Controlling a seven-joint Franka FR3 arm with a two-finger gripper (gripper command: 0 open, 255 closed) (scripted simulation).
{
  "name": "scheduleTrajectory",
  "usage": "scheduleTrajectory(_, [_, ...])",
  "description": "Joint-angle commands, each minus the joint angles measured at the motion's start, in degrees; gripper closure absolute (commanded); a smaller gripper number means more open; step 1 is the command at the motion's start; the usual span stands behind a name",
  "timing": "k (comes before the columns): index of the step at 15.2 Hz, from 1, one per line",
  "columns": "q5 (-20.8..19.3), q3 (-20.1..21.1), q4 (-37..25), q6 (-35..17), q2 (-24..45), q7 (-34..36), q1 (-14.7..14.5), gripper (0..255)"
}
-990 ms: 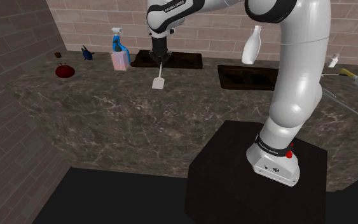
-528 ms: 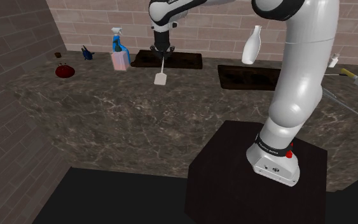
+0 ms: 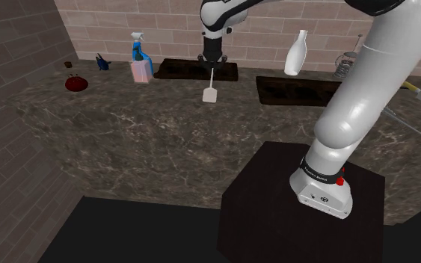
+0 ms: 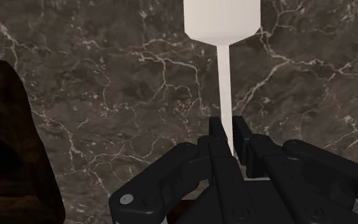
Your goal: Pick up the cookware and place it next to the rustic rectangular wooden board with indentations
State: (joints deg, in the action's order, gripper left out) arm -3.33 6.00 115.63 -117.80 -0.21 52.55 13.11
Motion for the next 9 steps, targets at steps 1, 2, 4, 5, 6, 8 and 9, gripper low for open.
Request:
scheduleTrajectory(1, [0.5,-0.9,5.2,-1.2,-4.2,-2.0,0.9,255])
scheduleTrajectory(2, [0.7,-1.3,7.4,-1.5,-6.1,-2.8,1.2,255])
scheduleTrajectory(4, [0.9,-2.3,11.6,-1.9,-9.9,-4.6,1.9,255])
scheduleTrajectory(5, [1.0,-2.8,13.7,-2.1,-11.8,-5.4,2.2,255])
scheduleTrajectory(6, [1.0,-3.4,15.6,-2.2,-13.7,-6.3,2.5,255])
scheduleTrajectory(8, [0.9,-4.5,19.3,-2.2,-17.5,-8.1,3.2,255])
scheduleTrajectory(9, [0.7,-5.1,21.1,-2.2,-19.4,-9.0,3.6,255])
